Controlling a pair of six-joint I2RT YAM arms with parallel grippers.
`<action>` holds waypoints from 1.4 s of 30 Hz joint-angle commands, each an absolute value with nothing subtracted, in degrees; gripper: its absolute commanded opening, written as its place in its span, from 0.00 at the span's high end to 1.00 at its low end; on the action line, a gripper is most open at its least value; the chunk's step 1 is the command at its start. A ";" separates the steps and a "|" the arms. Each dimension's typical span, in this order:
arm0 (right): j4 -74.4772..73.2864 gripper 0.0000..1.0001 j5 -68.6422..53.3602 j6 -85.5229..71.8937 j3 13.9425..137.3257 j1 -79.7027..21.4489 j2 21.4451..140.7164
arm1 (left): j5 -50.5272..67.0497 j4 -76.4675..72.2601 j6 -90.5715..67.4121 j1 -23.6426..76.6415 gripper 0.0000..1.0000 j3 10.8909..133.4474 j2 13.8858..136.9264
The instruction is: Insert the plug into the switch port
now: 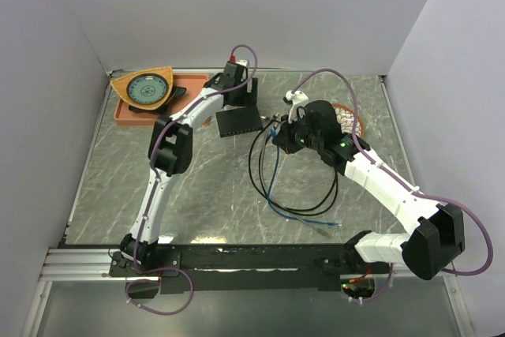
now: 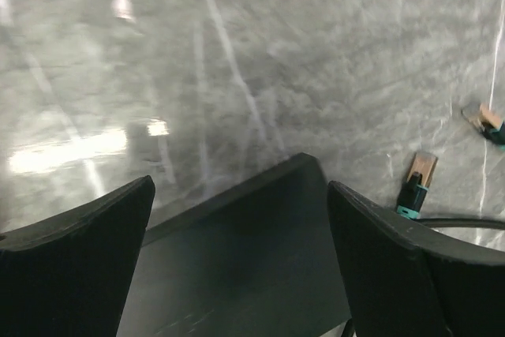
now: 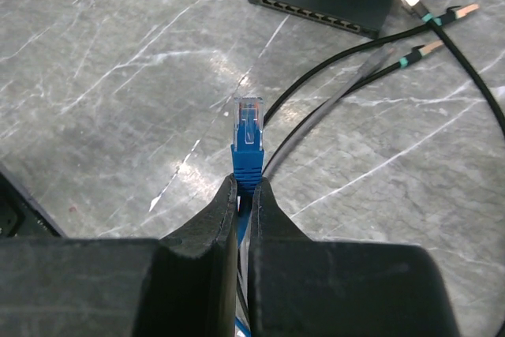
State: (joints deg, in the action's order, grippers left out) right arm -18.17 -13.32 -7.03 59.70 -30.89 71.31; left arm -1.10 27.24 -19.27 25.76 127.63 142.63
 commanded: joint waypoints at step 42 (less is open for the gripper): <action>-16.52 1.00 -23.20 -6.33 60.55 -31.64 73.65 | -9.32 28.85 -33.23 27.69 0.05 79.46 113.57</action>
State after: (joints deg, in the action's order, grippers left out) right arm -17.61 -22.63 -7.57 58.48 -30.68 73.01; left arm -10.94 25.30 -31.75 27.88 83.90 117.62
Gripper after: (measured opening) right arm 0.056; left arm 0.922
